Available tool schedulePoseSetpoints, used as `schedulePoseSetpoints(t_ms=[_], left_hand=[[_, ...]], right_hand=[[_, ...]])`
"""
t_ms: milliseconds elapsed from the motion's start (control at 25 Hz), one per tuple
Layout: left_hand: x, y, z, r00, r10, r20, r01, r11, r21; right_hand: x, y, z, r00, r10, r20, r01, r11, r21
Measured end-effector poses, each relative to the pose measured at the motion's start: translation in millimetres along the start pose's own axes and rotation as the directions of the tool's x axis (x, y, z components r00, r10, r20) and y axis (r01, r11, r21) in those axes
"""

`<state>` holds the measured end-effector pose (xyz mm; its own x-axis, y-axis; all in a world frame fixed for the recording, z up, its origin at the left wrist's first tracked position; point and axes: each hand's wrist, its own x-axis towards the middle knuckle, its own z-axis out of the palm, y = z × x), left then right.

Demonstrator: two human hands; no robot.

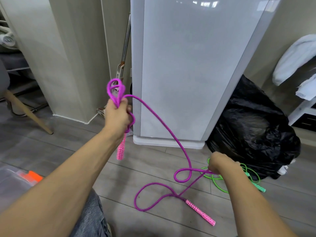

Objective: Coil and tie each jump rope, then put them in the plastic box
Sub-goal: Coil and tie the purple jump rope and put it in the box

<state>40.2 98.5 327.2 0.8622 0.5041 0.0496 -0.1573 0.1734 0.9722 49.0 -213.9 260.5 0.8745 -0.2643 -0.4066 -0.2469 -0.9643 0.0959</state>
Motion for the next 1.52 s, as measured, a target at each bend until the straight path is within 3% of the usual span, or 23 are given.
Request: schedulePoseSetpoints(t_ms=[80,160,240,320,400,520,600,720,760,800,880,920,1000,1200,1360,1440,1520], left_hand=[[-9.9,1.3,12.6,0.973,-0.056,0.223,0.055,0.998,0.009],[-22.4,0.0,23.8,0.912,-0.124,0.391,0.112,0.992,0.052],[-33.5,-3.2,31.2,0.847,-0.173,0.502,0.159,0.985,0.072],[-39.1,-4.8,33.6,0.824,-0.191,0.533,0.165,0.982,0.096],[-38.3,-4.4,34.3,0.847,-0.193,0.496,0.162,0.981,0.104],[-28.0,-8.3,28.8,0.929,-0.140,0.342,0.082,0.980,0.179],[-19.3,-11.7,23.7,0.958,-0.105,0.268,0.059,0.983,0.175],[-14.5,-8.8,21.1,0.956,-0.118,0.268,0.121,0.993,0.008],[-15.3,-7.6,21.8,0.955,-0.123,0.271,0.131,0.991,-0.012],[-17.1,-7.3,23.3,0.954,-0.132,0.268,0.139,0.990,-0.007],[-21.5,-9.4,25.8,0.946,-0.183,0.267,0.180,0.983,0.036],[-23.9,-10.3,26.7,0.938,-0.210,0.277,0.202,0.978,0.057],[-29.0,-12.2,29.8,0.918,-0.243,0.313,0.228,0.970,0.085],[-46.6,-11.7,38.1,0.860,-0.301,0.411,0.293,0.952,0.085],[-51.1,-18.3,42.7,0.856,-0.305,0.416,0.298,0.951,0.084],[-51.2,-19.4,42.0,0.862,-0.309,0.401,0.281,0.951,0.130],[-53.7,-19.8,41.7,0.843,-0.340,0.417,0.310,0.940,0.140]], right_hand=[[-2.7,-15.3,-8.2,0.952,-0.290,-0.101,0.306,0.924,0.231],[-19.7,-39.3,-17.0,0.853,-0.429,-0.298,0.512,0.574,0.639],[-40.3,-63.1,-26.5,0.766,-0.541,-0.348,0.529,0.222,0.819],[-55.5,-81.2,-28.5,0.715,-0.599,-0.360,0.498,0.076,0.864],[-60.5,-86.4,-31.8,0.732,-0.565,-0.381,0.466,0.009,0.885],[-50.7,-71.7,-36.6,0.789,-0.479,-0.384,0.477,0.085,0.875],[-36.4,-52.4,-35.9,0.811,-0.465,-0.355,0.502,0.241,0.830],[-19.5,-27.8,-32.6,0.847,-0.407,-0.342,0.510,0.442,0.738],[-17.4,-22.9,-34.1,0.857,-0.374,-0.353,0.497,0.423,0.758],[-17.5,-19.8,-37.3,0.867,-0.354,-0.350,0.467,0.337,0.817],[-22.7,-19.4,-47.4,0.874,-0.359,-0.328,0.370,0.053,0.928],[-27.7,-21.7,-52.9,0.864,-0.368,-0.345,0.355,-0.041,0.934],[-39.4,-31.0,-58.3,0.831,-0.371,-0.415,0.426,-0.056,0.903],[-57.9,-66.0,-45.9,0.735,-0.390,-0.555,0.666,0.257,0.700],[-66.9,-90.2,-30.9,0.717,-0.448,-0.534,0.697,0.487,0.526],[-71.3,-95.3,-26.9,0.705,-0.460,-0.539,0.706,0.522,0.478],[-72.4,-97.9,-23.9,0.667,-0.527,-0.526,0.745,0.493,0.450]])
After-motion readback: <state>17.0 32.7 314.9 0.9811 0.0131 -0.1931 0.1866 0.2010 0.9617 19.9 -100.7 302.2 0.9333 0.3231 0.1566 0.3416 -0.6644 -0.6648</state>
